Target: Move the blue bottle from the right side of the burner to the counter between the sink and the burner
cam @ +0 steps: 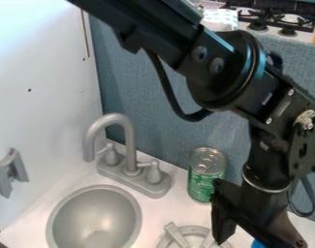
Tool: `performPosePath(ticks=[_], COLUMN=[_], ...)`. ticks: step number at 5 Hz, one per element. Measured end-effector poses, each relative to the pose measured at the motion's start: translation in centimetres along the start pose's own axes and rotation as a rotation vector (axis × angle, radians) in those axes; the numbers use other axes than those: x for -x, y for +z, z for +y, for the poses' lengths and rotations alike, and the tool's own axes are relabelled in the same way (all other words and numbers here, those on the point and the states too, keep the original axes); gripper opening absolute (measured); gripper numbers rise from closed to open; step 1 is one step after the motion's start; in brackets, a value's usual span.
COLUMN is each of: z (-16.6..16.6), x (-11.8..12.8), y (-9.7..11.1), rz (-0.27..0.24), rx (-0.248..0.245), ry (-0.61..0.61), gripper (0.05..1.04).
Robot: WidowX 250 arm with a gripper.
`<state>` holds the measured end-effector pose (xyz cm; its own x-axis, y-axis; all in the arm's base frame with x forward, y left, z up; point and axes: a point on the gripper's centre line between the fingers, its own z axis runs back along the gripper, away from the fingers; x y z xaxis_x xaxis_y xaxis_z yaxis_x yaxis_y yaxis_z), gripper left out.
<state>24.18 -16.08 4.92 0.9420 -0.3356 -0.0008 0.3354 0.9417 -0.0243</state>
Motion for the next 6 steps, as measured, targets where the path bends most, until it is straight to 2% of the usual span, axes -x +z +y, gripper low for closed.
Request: performPosePath(ticks=[1,2,3,4,5,6], z=[0.1,0.2,0.0,0.3,1.5,1.6], x=[0.3,-1.5,-3.5,-4.6,-5.8,-6.6], y=[-0.8,-0.6,-1.1,-2.3,-3.7,-4.3], rz=[0.027,-0.025,-0.068,-0.073,-0.054,-0.042], rx=[-0.008,-0.031,-0.033,-0.015,0.002,0.001], ry=[0.003,0.009,-0.001,-0.007,0.011,0.011], gripper=[1.001,1.001,1.001,1.001,1.001,1.001])
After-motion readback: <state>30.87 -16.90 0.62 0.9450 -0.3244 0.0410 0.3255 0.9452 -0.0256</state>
